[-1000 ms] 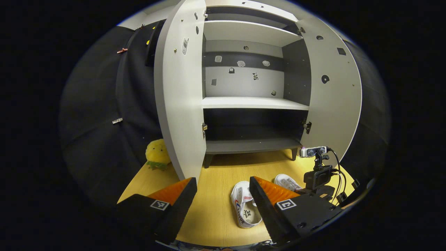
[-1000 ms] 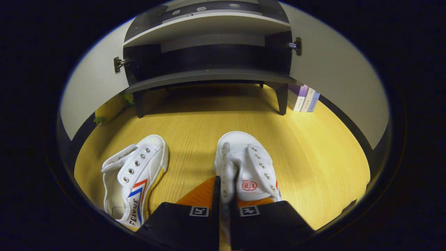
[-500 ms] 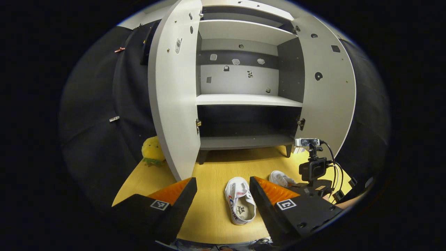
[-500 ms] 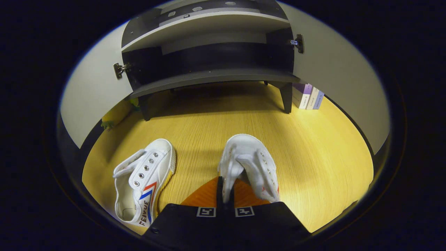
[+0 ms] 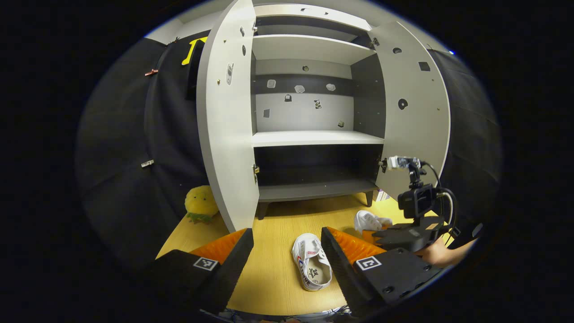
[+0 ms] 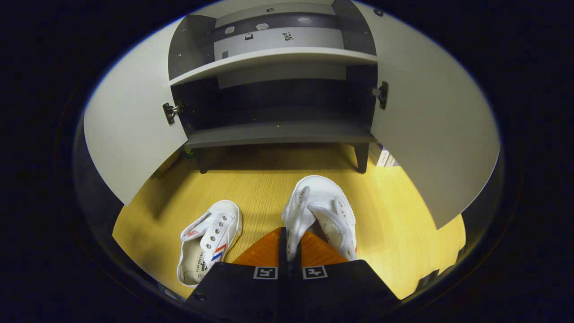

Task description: Grab one shoe with the right hand and put it into the shoe cabinet, grab the other shoe with the left hand and put it into the shoe cabinet; then close the right door with the right hand and the left door with the left hand.

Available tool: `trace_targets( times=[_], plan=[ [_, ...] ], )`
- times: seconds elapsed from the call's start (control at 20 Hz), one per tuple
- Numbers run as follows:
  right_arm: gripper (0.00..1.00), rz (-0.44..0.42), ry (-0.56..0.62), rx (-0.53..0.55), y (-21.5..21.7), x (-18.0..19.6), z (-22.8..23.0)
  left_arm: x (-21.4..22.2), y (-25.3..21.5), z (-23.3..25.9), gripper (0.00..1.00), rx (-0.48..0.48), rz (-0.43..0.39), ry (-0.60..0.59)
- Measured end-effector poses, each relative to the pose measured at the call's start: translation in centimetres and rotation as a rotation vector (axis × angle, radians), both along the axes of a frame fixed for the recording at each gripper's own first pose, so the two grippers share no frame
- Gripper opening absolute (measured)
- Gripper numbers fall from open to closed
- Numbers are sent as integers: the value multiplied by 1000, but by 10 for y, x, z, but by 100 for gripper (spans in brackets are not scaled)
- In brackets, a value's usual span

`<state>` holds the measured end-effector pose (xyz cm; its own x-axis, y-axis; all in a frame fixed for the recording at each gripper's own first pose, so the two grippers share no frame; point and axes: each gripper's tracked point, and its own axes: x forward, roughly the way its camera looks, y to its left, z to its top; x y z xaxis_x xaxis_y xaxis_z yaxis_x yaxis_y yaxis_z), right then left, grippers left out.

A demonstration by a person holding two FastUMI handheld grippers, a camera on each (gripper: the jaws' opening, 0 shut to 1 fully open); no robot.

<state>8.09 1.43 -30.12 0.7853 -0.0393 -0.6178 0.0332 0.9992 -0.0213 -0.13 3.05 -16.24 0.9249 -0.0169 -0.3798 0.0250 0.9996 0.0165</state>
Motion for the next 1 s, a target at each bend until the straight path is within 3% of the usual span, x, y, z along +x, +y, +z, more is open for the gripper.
trace_targets(
  times=[0.45, 0.75, 1.0],
  plan=[
    [5, 28, -217, 3, 24, 27, 160, 4, -2, 28, 95, 5, -58, -95],
    [5, 64, -369, 1, 39, 84, 255, 7, -4, 43, 95, -9, -74, -137],
    [5, 100, -465, -25, 49, 140, 316, 8, 7, 53, 95, -4, -41, -161]
  ],
)
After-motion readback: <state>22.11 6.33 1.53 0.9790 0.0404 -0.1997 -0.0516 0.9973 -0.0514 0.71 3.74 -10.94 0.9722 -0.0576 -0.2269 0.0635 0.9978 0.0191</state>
